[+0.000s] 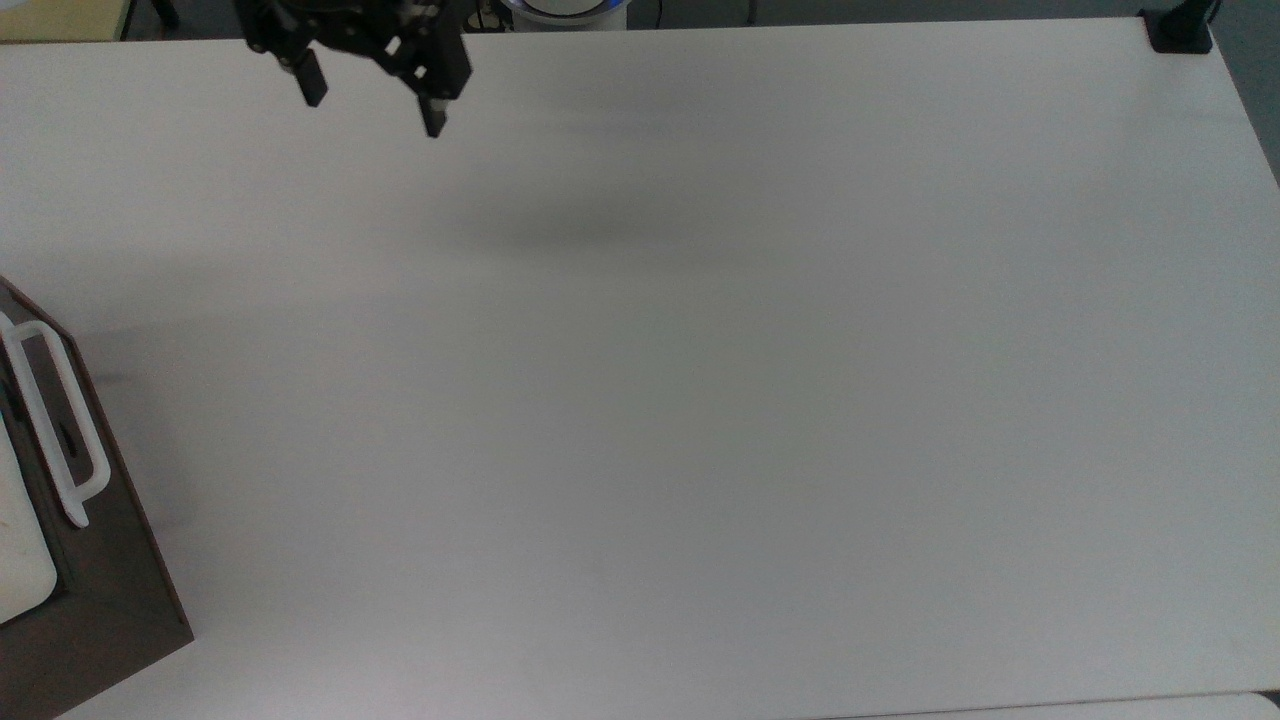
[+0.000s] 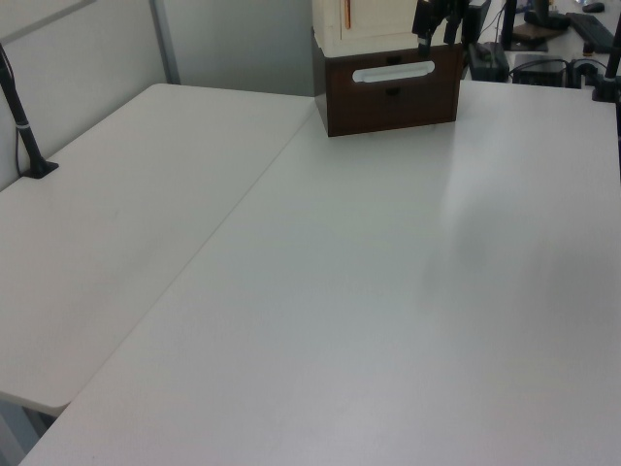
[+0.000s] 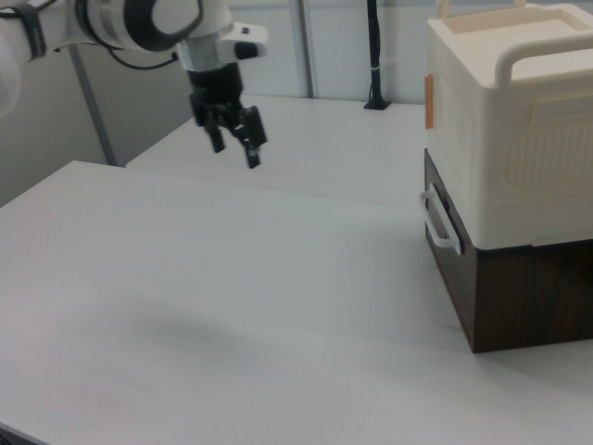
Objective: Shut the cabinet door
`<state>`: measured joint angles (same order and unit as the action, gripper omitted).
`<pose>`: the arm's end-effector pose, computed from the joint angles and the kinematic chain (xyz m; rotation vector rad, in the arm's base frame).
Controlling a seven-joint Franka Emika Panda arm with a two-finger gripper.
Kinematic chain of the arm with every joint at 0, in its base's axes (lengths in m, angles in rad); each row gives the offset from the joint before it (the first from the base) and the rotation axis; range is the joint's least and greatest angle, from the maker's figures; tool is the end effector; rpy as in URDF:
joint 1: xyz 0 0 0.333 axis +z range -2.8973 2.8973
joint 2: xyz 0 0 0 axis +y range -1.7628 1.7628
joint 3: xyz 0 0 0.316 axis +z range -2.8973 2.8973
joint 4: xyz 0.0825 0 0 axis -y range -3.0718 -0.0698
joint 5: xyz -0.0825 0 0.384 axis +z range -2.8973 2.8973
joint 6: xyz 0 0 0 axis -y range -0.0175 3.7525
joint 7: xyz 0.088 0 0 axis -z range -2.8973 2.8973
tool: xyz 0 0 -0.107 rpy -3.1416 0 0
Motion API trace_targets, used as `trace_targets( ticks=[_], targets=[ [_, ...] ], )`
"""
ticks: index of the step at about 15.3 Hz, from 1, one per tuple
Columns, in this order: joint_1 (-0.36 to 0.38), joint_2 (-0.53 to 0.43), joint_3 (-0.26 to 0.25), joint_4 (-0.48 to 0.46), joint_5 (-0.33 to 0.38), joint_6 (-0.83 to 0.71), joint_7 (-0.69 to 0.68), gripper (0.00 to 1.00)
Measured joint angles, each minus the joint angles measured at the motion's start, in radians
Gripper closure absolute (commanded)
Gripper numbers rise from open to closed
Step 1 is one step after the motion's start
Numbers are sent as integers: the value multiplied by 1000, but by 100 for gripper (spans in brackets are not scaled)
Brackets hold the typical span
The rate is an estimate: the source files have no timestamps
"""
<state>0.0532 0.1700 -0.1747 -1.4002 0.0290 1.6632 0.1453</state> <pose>0.6125 -0.0620 0.6162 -3.1098 0.4132 -0.1500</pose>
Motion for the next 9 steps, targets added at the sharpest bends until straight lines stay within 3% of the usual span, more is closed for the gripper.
trace_targets(
  ticks=[4, 9],
  targets=[
    [66, -11, 1, -5, 0, -110, -67, 0],
    [65, -37, -10, -31, 0, -124, -174, 0]
  ],
)
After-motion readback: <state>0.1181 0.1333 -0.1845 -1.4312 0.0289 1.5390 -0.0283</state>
